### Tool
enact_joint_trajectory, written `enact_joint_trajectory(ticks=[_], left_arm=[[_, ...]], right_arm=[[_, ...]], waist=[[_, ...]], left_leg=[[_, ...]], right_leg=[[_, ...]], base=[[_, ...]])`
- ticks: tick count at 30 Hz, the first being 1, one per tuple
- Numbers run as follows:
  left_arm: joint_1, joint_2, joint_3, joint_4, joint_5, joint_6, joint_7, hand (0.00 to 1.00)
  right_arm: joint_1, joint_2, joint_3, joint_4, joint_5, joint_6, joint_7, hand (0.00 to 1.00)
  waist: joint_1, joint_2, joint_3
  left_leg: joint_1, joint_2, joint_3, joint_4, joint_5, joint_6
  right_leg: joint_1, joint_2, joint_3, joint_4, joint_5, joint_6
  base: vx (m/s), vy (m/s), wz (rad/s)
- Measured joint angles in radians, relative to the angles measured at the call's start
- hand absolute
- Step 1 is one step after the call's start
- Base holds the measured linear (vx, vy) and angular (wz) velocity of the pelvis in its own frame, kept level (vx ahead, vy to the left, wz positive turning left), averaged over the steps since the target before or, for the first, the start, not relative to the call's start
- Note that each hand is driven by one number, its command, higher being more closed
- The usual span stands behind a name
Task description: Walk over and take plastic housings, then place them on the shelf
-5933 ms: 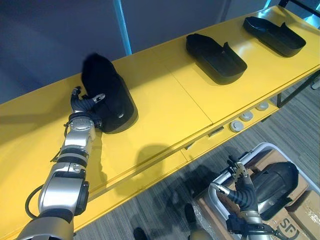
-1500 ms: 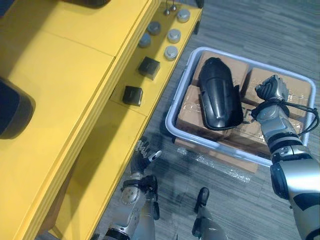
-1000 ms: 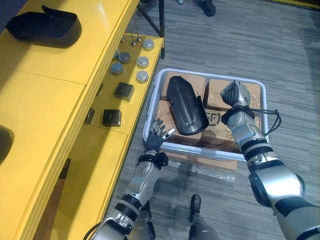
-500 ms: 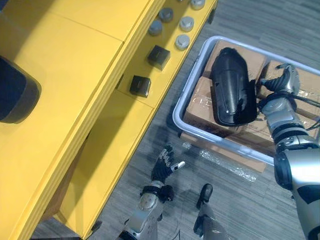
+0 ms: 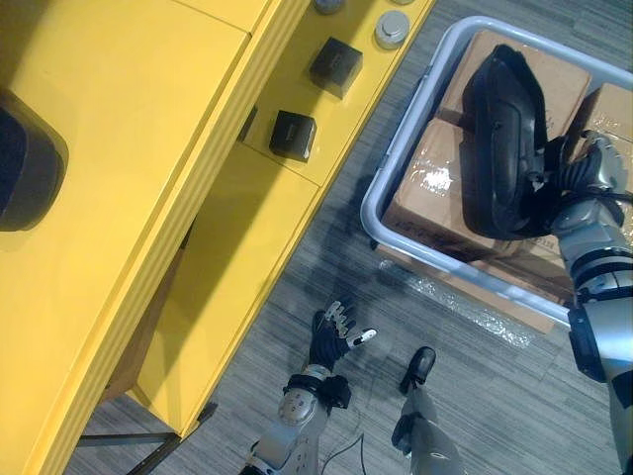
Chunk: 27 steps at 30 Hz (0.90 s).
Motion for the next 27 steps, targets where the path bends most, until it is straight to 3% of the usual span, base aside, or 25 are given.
enact_joint_trajectory(ticks=[7, 13, 18, 25, 27], left_arm=[[-0.001, -0.025, 0.031, 0.000, 0.000, 0.000, -0.001, 0.00], [-0.003, -0.029, 0.080, -0.017, 0.003, 0.001, 0.007, 0.00], [-0.007, -0.014, 0.097, -0.065, 0.021, 0.001, 0.026, 0.00], [-0.022, 0.038, 0.096, -0.122, 0.020, 0.003, 0.026, 0.00], [-0.059, 0.058, 0.095, -0.124, 0.020, 0.004, 0.026, 0.00]], right_arm=[[0.019, -0.034, 0.020, -0.003, -0.009, -0.003, 0.003, 1.00], [0.141, 0.011, -0.091, -0.066, -0.042, 0.008, -0.027, 1.00], [0.198, 0.067, -0.098, -0.167, -0.083, 0.027, -0.051, 1.00], [0.247, 0.133, -0.138, -0.298, -0.110, 0.036, -0.051, 1.00], [0.253, 0.154, -0.146, -0.363, -0.119, 0.037, -0.051, 1.00]], waist=[[0.010, 0.000, 0.000], [0.006, 0.001, 0.001], [-0.019, 0.001, 0.001], [-0.076, -0.007, 0.001], [-0.099, -0.020, -0.006]], left_leg=[[-0.005, -0.003, -0.001, 0.000, 0.000, 0.000], [0.039, -0.003, 0.001, -0.004, 0.000, 0.000], [0.110, 0.000, 0.008, -0.018, -0.001, -0.001], [0.233, 0.003, 0.036, -0.058, 0.005, -0.006], [0.262, 0.003, 0.055, -0.079, 0.010, -0.007]], right_leg=[[-0.004, 0.001, 0.000, 0.000, 0.000, 0.000], [0.035, 0.001, 0.001, 0.000, -0.002, -0.003], [0.093, 0.001, 0.003, 0.005, -0.016, -0.004], [0.178, 0.002, 0.020, 0.017, -0.021, -0.003], [0.187, 0.002, 0.032, 0.016, -0.022, -0.002]], base=[[0.04, 0.033, 0.00], [0.06, 0.034, 0.00], [0.04, 0.016, -0.02], [0.06, 0.015, -0.09], [0.03, 0.020, -0.17]])
